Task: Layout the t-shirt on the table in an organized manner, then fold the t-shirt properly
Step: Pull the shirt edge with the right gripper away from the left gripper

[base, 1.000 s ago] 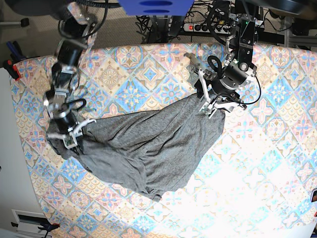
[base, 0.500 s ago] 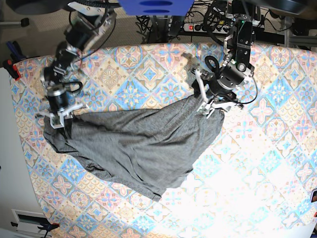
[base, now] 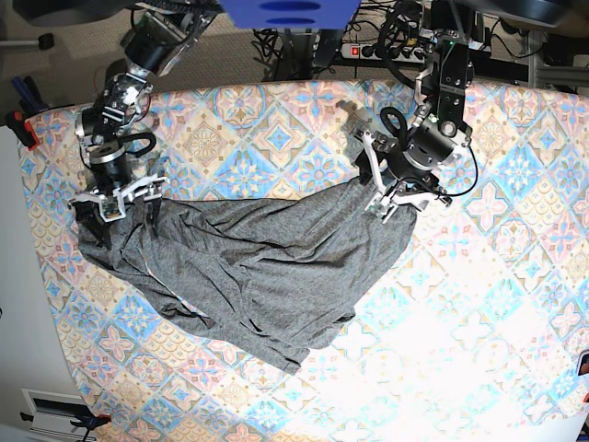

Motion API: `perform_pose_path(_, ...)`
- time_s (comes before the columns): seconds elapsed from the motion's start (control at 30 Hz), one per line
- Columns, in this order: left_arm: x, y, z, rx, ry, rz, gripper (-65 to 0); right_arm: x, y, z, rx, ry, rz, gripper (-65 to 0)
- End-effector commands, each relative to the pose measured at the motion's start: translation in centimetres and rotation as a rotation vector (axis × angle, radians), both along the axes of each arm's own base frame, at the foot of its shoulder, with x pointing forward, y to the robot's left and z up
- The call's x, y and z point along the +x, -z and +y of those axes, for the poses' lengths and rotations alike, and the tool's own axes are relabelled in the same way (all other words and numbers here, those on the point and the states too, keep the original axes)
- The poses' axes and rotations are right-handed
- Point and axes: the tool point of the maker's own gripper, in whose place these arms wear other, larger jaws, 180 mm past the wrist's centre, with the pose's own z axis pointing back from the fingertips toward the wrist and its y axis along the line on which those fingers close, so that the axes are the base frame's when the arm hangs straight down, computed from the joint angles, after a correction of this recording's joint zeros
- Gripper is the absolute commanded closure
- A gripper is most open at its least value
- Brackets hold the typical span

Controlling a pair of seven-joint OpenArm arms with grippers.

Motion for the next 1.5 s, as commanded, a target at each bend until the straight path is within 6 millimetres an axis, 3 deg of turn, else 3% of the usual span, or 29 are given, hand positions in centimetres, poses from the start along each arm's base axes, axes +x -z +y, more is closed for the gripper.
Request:
perform_pose_path(0.0,0.5,-0.8,-0.1,-0.007,0.002,-0.034,-33.4,1.2,-2.6,0.1,0.006,-0.011,-0.095,-50.0)
perform_pose_path(0.2,0.4,-0.7,-0.1,-0.007,0.002,-0.03,-33.4,4.6,-1.8,3.6,0.085,-0.095,-0.088,-48.1)
perform_pose_path(0.3,0.3,-0.7,-0.1,-0.007,0.002,-0.028,-33.4,5.6,-0.8,4.2,0.129,-0.103,-0.065,-48.1)
perform_pose_path(0.53,0.3,-0.6,-0.1,-0.007,0.002,-0.027,-33.4,9.2,-0.6,5.9,0.195,-0.135,-0.051,-48.1)
perform_pose_path(0.67,0.3,-0.6,-0.1,-0.007,0.002,-0.027,-33.4,9.4,-0.3,6.4,0.17,-0.152,-0.032,-48.1)
perform_pose_path(0.83,0.3,-0.6,-0.1,-0.007,0.002,-0.027,-33.4,9.7,-0.1,9.9,0.149,-0.25,-0.013,-48.1)
perform_pose_path(1.23,0.3,-0.6,-0.1,-0.008,0.002,-0.027,-33.4,9.5,0.3,12.2,0.183,-0.275,-0.005,-48.1)
perform_pose_path(1.33,0.3,-0.6,-0.1,-0.008,0.002,-0.027,-33.4,8.4,1.6,12.4,0.191,-0.275,0.025,-48.1)
perform_pose_path(1.47,0.3,-0.7,-0.1,-0.008,0.002,-0.028,-33.4,6.8,3.1,15.0,0.192,-0.338,0.067,-48.1)
